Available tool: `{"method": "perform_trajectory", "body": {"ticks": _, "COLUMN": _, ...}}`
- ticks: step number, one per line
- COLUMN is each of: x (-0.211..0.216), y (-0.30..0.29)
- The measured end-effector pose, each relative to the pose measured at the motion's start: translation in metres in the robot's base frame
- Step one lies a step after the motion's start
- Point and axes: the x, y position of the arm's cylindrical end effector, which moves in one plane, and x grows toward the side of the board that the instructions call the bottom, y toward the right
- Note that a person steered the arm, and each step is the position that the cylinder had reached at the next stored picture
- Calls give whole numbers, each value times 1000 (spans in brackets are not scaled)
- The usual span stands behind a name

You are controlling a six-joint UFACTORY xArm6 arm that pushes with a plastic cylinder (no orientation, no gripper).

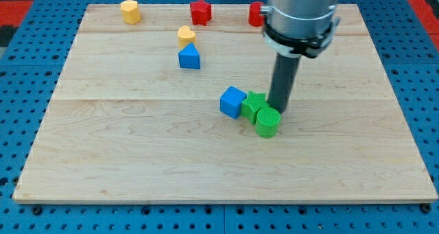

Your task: Separate blue cube from the green blocks

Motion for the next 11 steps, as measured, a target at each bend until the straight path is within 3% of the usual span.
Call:
{"method": "perform_trajectory", "body": {"ticks": 6, "x": 8, "y": -178}}
{"method": "perform_trajectory", "body": {"ticks": 10, "x": -27, "y": -176}}
{"method": "perform_trajectory", "body": {"ticks": 11, "x": -34, "y": -215}}
